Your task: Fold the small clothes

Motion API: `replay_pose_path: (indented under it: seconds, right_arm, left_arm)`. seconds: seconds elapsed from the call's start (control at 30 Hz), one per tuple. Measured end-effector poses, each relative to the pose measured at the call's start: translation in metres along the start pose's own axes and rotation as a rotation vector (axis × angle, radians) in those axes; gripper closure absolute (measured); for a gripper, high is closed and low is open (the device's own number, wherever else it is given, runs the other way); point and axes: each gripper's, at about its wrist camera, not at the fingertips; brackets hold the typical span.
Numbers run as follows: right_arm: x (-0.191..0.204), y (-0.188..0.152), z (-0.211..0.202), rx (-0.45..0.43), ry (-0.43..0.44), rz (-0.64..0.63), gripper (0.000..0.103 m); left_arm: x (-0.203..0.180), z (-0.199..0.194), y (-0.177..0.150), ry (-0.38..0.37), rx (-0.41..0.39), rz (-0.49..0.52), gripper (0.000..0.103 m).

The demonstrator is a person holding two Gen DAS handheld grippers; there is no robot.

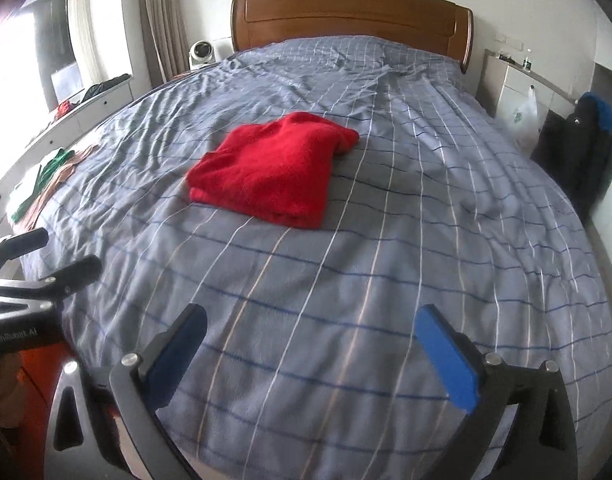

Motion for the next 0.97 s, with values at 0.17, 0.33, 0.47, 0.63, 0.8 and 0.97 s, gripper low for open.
replay_pose_path:
  seconds: [0.17,0.33,0.47,0.63,0.8,0.97]
  right_arm:
    - [0.005,-0.005,-0.004,0.024,0.000,0.018,0.001]
    - [0.011,-0.005,-0.016,0.014,-0.003,0.027,0.001]
    - [0.012,0.000,-0.029,-0.016,-0.010,0.037,0.001]
    - [0.019,0.002,-0.035,-0.038,-0.031,-0.002,0.001]
    - [0.018,-0.002,-0.026,-0.015,-0.042,-0.003,0.001]
    - [0.016,0.000,-0.028,-0.032,-0.047,0.011,0.001]
  left_arm:
    - [-0.001,-0.005,-0.003,-0.012,0.001,0.002,0.001]
    - [-0.003,-0.011,-0.004,-0.024,0.000,0.010,0.001]
    - [-0.002,-0.015,-0.005,-0.033,-0.004,0.011,0.001]
    - [0.001,-0.015,-0.005,-0.030,-0.010,0.006,0.001]
    - [0.005,-0.014,-0.009,-0.033,-0.013,-0.017,0.000]
    - [0.003,-0.024,-0.009,-0.022,-0.056,-0.009,0.000]
Point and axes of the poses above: each gripper's, at about its wrist camera, not at the fingertips, and z roughly the way its jaws point, x to its left, y to its top, and after that the axes turned 6 degrees about y, right-handed
